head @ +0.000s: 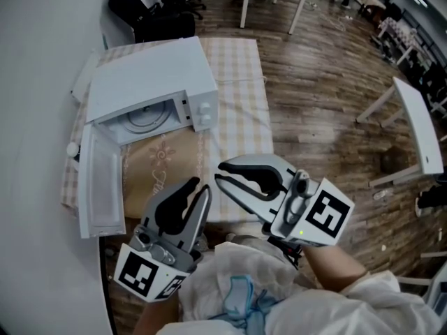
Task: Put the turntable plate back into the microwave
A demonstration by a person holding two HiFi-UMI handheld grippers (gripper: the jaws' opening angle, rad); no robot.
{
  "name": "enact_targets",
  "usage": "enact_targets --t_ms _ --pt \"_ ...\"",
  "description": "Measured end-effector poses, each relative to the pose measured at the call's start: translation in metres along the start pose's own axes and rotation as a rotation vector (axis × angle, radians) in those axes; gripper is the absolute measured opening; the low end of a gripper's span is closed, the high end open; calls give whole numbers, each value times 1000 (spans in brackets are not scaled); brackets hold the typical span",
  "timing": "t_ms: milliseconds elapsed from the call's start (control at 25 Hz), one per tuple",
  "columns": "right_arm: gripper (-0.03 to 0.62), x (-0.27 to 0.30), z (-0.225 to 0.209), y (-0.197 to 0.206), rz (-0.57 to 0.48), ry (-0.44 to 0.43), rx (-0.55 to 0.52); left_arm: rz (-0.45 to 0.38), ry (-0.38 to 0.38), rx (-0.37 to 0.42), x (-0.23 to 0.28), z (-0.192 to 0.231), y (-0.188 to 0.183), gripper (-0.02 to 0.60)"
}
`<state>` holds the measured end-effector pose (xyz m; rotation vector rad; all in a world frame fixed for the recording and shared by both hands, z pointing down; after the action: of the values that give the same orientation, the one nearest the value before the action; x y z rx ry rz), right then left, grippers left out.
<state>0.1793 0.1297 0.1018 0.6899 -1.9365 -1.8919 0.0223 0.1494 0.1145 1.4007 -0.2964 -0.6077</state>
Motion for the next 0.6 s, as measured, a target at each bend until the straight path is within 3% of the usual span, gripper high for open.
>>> enact_targets --t_ms 600 --pt "44 3 8 0 29 30 -20 3 35 2 -2 3 -4 66"
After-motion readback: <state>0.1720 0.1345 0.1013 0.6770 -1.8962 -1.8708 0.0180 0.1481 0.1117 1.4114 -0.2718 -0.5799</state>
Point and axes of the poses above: the fingertips, and each gripper's own axes: x forward along the fingers, z to its left, y out of its underside, the point moved 8 cm from there along -x, backward along the fingers, and after that the axes turned 4 degrees about y, right-handed, at the moved point
